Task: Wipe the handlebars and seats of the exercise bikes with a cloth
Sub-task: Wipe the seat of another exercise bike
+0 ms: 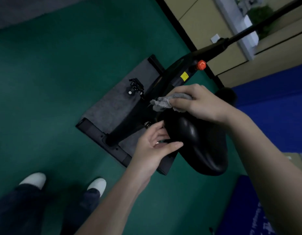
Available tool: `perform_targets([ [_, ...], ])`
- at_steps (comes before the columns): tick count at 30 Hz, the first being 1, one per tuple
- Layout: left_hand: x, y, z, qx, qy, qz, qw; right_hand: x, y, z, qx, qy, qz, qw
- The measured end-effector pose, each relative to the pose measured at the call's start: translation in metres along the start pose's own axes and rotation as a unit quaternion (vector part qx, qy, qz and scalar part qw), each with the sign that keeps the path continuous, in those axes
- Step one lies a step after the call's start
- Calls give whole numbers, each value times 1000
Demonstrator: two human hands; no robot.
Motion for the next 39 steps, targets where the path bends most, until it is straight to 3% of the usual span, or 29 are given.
perform_targets([
  [6, -11, -26, 19, -169, 59, 27, 983, -30, -8, -1, -56, -7, -226, 972],
  [11, -15, -38, 32, -252, 94, 55, 962, -13, -10, -6, -74, -90, -268, 956],
  [17, -15, -34, 28, -202, 101, 73, 971, 12, 5, -5, 7, -113, -158, 981],
  [22, -22, -18, 25, -98, 107, 77, 986, 4, 19, -4, 26, -37, -123, 991],
  [28, -28, 8, 24, 33, 106, 44, 993, -35, 38, -3, -34, 116, -63, 991],
  [34, -30, 48, 26, 238, 134, 66, 960, -92, 43, 7, -44, 216, -8, 975],
  [37, -29, 71, 35, 322, 111, 85, 936, -126, 43, 14, 52, 281, 77, 955],
  [39, -30, 86, 45, 380, 81, 94, 917, -150, 37, 20, 129, 341, 140, 920],
])
Point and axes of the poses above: each hand's wrist, its own x-axis towards the middle knuckle, its own z-axis out of the palm, y = z × x, the point moved 2 cm from there along x, towards the middle knuckle, and after that the axes turned 10 degrees about -x, right-handed, at the moved point
